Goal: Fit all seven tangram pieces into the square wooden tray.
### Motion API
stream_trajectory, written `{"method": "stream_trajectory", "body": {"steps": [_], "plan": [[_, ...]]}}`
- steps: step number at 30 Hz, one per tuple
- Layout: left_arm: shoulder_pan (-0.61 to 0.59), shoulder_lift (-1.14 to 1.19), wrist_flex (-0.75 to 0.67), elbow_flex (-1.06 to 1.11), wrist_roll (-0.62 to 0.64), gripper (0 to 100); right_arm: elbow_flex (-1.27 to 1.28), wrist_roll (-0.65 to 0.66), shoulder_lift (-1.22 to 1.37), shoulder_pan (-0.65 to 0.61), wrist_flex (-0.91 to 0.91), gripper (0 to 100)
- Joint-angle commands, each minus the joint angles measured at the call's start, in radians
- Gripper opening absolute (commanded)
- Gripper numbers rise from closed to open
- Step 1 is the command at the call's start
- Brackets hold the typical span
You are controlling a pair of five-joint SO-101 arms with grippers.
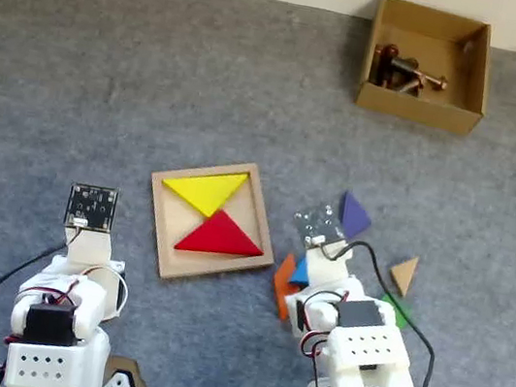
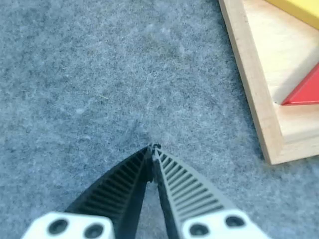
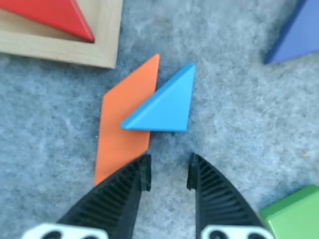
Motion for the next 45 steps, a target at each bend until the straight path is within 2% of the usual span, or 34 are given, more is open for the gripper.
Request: {"method": "stream_trajectory", "body": {"steps": [1,9,45], "plan": [[-0.008,0.007,0.008,0.021,0.003,0,-0.008,-0.003,-0.027,0.005,-0.015,12.8],[-0.008,0.007,0.008,0.021,0.003,0,0.053,-0.006,-0.027,0.005,-0.11,12.8],[-0.008,0.007,0.008,0.021,0.003,0,0.067,-0.008,-0.027,0.01,-0.105,12.8]]}}
